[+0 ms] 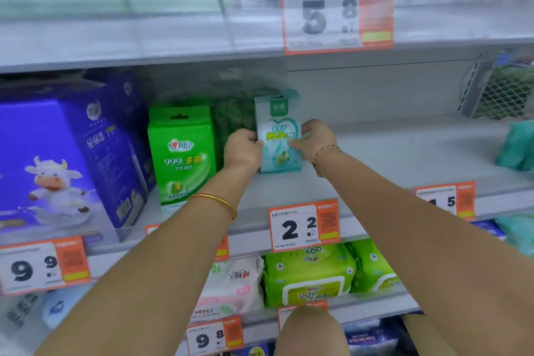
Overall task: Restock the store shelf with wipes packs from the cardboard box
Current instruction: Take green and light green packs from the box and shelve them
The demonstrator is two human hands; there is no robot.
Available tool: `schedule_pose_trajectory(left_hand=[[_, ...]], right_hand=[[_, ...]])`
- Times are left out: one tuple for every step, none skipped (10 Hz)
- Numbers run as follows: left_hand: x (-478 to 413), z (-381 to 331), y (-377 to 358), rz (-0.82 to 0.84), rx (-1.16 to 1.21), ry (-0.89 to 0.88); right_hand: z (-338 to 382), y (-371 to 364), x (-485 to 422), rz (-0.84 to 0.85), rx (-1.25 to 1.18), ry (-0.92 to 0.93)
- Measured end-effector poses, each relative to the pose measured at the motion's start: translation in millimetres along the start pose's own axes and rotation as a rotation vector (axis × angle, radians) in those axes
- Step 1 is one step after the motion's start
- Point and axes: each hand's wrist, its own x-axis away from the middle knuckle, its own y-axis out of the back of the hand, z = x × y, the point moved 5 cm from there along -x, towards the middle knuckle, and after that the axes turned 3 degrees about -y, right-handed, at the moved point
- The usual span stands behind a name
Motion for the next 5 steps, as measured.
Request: schedule_pose_trajectory(left_hand=[[-22.7,11.5,-7.8,0.008,0.019,-0.025],[-33.6,18.3,-9.6,0.0,0.007,-0.006],[-27.4,9.0,-7.5,-0.025,-0.049,-0.027],[-23.5,2.3,-5.5,-0.052,-0.096,-0.031],[-21.3,-5.3,-4.1,-0.078,-0.171,-0.037]], right_hand=[[1.1,-0.7,-4.6,-0.003,-0.007,0.006],[2.9,-0.4,-10.1,-0.015,0.03,0.0],[3.0,-0.7,-14.1,-0.017,0.092,-0.003],[1.7,-2.3,-18.4,-0.016,0.129,-0.006],[2.5,-3.3,-19.3,-0.012,0.14,-0.016]])
